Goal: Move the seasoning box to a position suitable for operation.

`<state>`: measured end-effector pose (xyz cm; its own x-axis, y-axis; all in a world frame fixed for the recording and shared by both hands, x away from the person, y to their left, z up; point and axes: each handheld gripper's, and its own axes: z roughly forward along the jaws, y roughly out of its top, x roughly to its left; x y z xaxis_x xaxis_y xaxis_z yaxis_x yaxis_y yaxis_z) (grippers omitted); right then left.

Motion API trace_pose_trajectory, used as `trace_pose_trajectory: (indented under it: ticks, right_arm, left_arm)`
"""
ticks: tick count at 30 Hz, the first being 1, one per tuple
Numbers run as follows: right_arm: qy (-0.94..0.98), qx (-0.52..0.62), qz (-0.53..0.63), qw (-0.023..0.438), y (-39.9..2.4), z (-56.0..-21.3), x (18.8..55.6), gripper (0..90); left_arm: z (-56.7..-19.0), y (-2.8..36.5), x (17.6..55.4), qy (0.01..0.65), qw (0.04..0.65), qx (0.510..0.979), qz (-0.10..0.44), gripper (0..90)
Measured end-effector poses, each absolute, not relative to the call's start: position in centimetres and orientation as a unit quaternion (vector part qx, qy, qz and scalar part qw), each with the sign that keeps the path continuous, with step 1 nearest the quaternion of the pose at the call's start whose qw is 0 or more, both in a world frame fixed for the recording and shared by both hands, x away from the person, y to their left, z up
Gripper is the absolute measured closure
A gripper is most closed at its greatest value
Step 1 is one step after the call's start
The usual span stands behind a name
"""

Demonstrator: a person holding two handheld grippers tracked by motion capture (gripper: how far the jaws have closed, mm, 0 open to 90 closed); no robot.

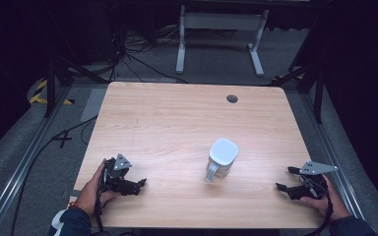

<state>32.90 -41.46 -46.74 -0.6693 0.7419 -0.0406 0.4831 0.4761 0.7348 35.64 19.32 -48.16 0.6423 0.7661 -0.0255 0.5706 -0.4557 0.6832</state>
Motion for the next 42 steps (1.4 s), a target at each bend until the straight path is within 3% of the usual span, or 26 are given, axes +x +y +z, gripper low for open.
trace_pose_trajectory:
  ticks: [7, 12, 20, 27, 32, 36, 41, 42]
  right_arm:
    - [0.837, 0.372, 0.359, 0.181, -41.4, -46.7, 32.8, 14.7]
    - [0.842, 0.372, 0.35, 0.175, -41.3, -46.5, 33.1, 17.3]
    - [0.84, 0.37, 0.354, 0.177, -41.6, -46.2, 33.0, 39.7]
    - [0.843, 0.364, 0.357, 0.171, -41.5, -45.9, 33.0, 70.6]
    - [0.844, 0.351, 0.371, 0.164, -41.0, -45.3, 33.0, 81.3]
    - [0.844, 0.347, 0.374, 0.167, -40.8, -45.2, 33.1, 82.6]
    - [0.84, 0.349, 0.38, 0.168, -41.0, -45.3, 33.0, 84.5]
    - [0.84, 0.348, 0.381, 0.167, -41.0, -45.3, 33.0, 84.6]
  left_arm:
    - [-48.1, 18.3, 36.1, 0.388, 0.34, 0.845, 0.143, 0.0]
    - [-48.0, 16.7, 36.5, 0.347, 0.343, 0.863, 0.129, 0.1]
    - [-48.0, 16.0, 36.8, 0.326, 0.346, 0.871, 0.122, 0.2]
    - [-48.0, 16.0, 36.6, 0.329, 0.348, 0.869, 0.128, 1.1]
    - [-48.0, 15.9, 36.5, 0.334, 0.35, 0.866, 0.126, 3.2]
    - [-47.4, 15.5, 36.2, 0.314, 0.358, 0.871, 0.117, 22.5]
    - [-46.2, 14.2, 35.8, 0.267, 0.376, 0.88, 0.114, 57.4]
    - [-45.9, 14.0, 35.7, 0.262, 0.379, 0.879, 0.119, 60.9]
